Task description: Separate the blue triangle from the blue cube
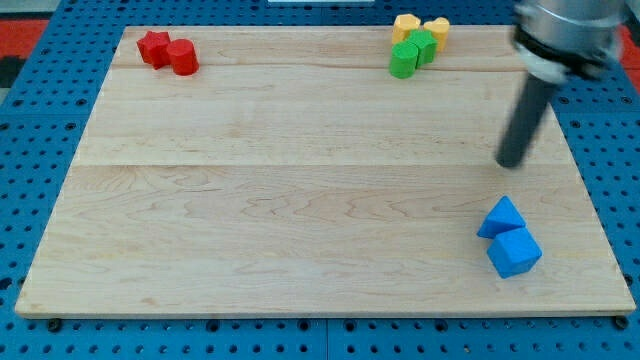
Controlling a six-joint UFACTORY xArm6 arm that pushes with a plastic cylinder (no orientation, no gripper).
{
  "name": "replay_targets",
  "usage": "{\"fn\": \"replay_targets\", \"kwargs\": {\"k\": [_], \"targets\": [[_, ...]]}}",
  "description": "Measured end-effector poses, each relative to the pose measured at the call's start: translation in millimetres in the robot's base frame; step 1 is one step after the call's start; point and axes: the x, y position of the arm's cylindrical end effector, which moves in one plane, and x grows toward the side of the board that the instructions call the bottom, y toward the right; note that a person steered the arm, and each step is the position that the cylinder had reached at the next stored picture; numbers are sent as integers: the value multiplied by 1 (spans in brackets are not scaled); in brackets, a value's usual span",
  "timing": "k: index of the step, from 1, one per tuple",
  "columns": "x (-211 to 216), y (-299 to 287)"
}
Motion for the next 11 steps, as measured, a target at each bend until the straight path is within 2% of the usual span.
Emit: {"fn": "replay_targets", "kwargs": {"k": [1,3,5,6,7,9,10,11], "targets": [[71,24],[65,-5],[27,-107],[40,-96],[50,-115],[9,-209],[32,-195],[45,-222]]}}
